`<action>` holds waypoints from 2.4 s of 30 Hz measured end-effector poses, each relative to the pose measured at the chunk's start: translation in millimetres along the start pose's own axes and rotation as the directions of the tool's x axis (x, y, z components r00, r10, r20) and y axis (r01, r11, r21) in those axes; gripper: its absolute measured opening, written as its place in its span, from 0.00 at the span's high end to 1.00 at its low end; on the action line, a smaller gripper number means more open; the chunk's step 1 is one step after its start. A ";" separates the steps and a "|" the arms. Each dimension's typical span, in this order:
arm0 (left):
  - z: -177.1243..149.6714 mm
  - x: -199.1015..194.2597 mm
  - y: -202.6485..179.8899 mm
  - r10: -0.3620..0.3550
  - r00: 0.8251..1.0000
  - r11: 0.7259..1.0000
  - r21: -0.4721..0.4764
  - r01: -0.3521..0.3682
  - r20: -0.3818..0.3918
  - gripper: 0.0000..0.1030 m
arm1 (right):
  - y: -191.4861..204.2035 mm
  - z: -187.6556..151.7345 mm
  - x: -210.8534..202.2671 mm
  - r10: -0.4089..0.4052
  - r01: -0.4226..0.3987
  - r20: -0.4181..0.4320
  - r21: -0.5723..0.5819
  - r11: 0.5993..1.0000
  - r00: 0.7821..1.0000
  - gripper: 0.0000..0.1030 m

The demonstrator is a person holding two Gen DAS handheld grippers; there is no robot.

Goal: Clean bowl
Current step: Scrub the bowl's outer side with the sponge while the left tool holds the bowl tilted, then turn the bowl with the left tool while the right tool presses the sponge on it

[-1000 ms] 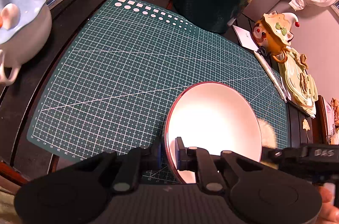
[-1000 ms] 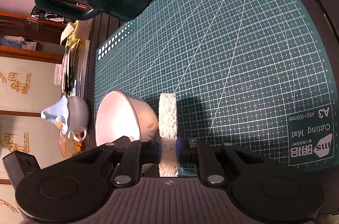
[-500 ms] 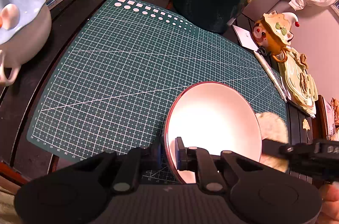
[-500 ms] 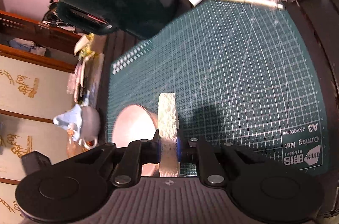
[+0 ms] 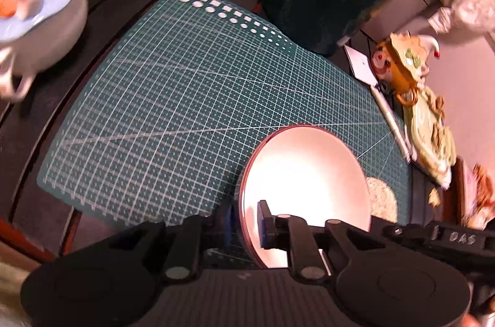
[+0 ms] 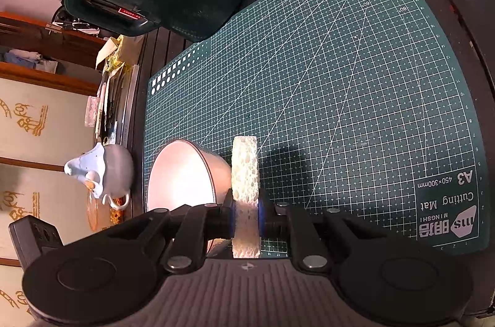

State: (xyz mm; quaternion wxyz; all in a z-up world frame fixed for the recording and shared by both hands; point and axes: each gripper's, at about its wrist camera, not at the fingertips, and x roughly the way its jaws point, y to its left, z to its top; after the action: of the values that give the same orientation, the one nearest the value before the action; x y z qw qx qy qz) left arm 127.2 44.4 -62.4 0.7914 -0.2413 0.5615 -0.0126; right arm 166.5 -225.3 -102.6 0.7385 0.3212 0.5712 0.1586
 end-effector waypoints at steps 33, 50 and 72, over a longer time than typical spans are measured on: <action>2.2 9.8 -0.9 0.003 0.999 0.999 0.038 -0.004 0.042 0.89 | 11.7 0.6 -27.4 0.033 -0.029 0.083 -0.042 0.999 0.996 0.88; 0.6 15.2 0.8 -0.003 1.000 0.999 0.041 0.002 0.022 0.89 | 12.7 1.3 -28.9 0.036 -0.033 0.089 -0.032 0.999 0.995 0.88; -3.9 22.7 2.2 -0.019 1.000 0.997 0.074 0.017 0.024 0.87 | 7.9 -1.6 -15.2 -0.009 0.010 0.046 -0.014 1.000 0.999 0.88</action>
State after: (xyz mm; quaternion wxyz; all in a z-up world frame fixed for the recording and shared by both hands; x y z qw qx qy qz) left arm 131.6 38.3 -84.3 0.8066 -0.2171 0.5486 -0.0374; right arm 161.5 -228.2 -86.3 0.7545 0.3167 0.5545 0.1516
